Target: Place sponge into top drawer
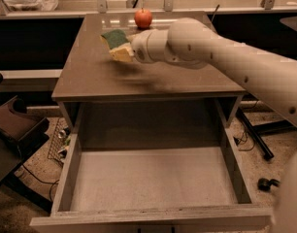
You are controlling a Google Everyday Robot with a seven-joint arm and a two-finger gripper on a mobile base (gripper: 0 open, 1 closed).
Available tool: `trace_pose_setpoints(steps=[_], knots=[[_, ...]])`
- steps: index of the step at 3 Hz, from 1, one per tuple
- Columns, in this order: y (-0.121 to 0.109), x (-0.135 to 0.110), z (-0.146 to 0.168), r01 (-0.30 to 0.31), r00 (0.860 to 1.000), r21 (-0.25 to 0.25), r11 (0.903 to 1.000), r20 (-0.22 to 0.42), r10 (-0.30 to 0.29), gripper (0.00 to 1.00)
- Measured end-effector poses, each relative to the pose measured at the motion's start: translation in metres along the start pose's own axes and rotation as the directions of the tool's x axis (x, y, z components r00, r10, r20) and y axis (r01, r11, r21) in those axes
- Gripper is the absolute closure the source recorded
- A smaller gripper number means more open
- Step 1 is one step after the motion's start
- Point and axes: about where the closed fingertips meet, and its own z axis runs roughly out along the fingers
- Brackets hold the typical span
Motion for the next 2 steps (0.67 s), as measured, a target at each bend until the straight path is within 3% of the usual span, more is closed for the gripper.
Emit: trace_pose_setpoints(steps=[1, 2], knots=[[0.031, 0.021, -0.035, 0.008, 1.000, -0.046, 0.9989, 0.029, -0.006, 1.00], [0.046, 0.060, -0.114, -0.002, 1.000, -0.007, 1.0000, 0.013, 0.002, 1.00]])
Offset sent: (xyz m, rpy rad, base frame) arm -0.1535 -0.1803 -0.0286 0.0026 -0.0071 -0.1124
